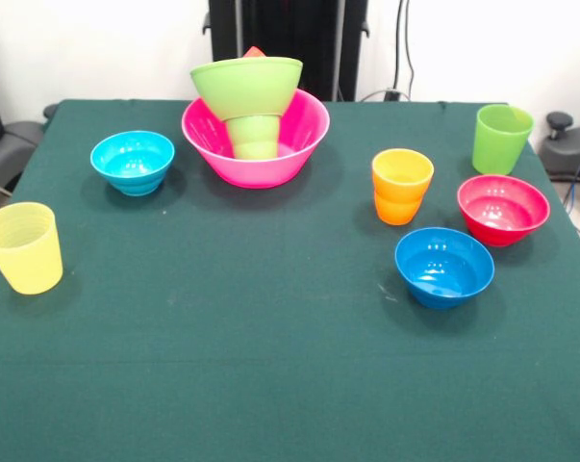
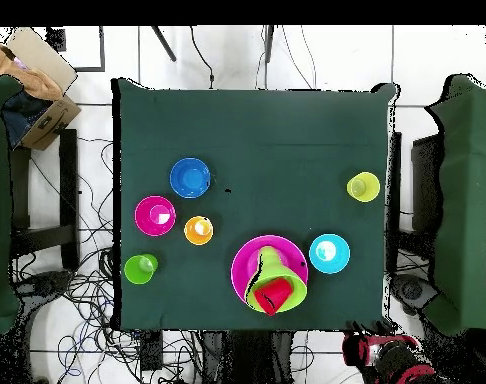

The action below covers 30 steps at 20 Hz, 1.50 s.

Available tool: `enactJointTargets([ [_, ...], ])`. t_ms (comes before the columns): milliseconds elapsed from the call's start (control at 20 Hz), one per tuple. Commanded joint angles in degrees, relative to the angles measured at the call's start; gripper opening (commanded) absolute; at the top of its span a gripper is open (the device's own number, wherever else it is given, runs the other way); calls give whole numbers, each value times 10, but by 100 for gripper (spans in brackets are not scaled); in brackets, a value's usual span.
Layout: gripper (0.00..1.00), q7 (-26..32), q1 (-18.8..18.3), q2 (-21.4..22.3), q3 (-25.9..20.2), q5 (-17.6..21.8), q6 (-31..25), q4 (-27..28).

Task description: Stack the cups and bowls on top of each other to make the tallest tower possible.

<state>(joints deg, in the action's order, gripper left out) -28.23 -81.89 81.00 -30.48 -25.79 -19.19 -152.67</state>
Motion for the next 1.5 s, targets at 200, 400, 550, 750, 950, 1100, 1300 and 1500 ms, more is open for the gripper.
enactJointTargets([
  [200, 100, -353, 38, -23, -31, 478, -214, 152],
  [400, 100, -287, 45, -36, 35, 500, -157, 120],
  [550, 100, -329, 41, -106, 72, 588, -90, 118],
  [750, 100, -387, 51, -180, 138, 683, 4, 124],
  [950, 100, -427, 69, -249, 197, 751, 71, 145],
  [1100, 100, -452, 89, -285, 225, 768, 85, 161],
  [1300, 100, -506, 149, -335, 280, 779, 86, 202],
  [1500, 100, -497, 152, -368, 293, 785, 103, 221],
])
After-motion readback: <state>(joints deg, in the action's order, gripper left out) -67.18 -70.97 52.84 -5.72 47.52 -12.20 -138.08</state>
